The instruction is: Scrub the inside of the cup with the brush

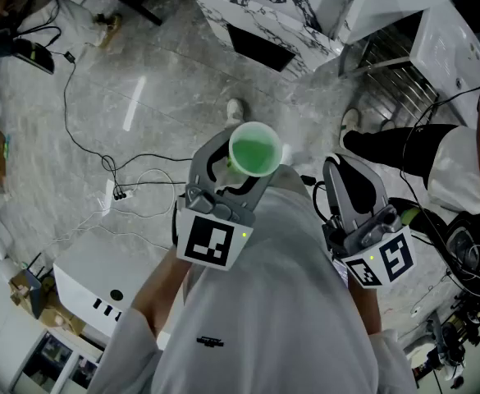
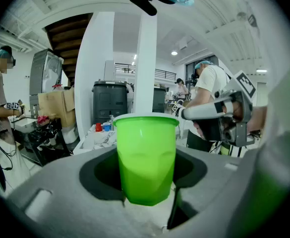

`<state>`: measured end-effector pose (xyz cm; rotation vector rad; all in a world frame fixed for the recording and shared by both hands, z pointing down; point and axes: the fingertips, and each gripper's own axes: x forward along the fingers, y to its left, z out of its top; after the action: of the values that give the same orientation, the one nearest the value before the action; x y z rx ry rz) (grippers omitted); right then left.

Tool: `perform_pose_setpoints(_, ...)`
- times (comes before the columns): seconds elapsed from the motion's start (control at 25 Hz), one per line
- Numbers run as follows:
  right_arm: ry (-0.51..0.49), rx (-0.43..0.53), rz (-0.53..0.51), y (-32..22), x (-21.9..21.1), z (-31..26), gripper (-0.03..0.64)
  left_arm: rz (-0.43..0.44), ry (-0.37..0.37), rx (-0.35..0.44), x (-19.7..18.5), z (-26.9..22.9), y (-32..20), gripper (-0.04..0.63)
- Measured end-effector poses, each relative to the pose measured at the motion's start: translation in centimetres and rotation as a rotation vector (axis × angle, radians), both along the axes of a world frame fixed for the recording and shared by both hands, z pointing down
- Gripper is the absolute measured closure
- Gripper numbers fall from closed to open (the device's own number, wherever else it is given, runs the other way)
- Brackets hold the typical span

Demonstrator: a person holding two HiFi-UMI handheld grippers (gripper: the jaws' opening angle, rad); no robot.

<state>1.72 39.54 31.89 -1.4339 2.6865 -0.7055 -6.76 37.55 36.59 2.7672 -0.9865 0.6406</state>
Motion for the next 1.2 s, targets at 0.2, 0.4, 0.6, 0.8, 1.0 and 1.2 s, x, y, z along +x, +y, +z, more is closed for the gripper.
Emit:
perform_pose_setpoints(0.2,-0.014,0.021,-0.005,3.6,1.4,-1.4,0.598,-0.035,0.009,0.013,1.2,-1.8,4.2,0.336)
perform_pose_setpoints(0.4,-0.027,0.038,0.0,5.0,2.2,-1.8,0.598,-0.036,-0.002,0.014,1.6,-1.8,5.7,0.336)
perform_pose_setpoints(0.6,-0.082,0.033,0.01,4.5,2.1,-1.4,0.597,0.013,-0.005,-0.011,2.5,-0.7,5.0,0.336)
perform_pose_setpoints(0.8,-0.09,0.001,0.032,0.5,2.0,-0.4,0.597,0.029,0.009,-0.018,2.6,-0.4,0.5,0.336)
perform_pose_setpoints(1.0,-0.063,-0.006,0.052,-6.0,1.3,-0.3,0.597,0.049,0.021,-0.02,1.5,-0.6,-5.6,0.336)
perform_pose_setpoints(1.2,-0.042,0.014,0.094,-13.0,-0.2,-1.5,0.597,0.04,0.064,-0.021,-0.4,-1.5,-11.6,0.336)
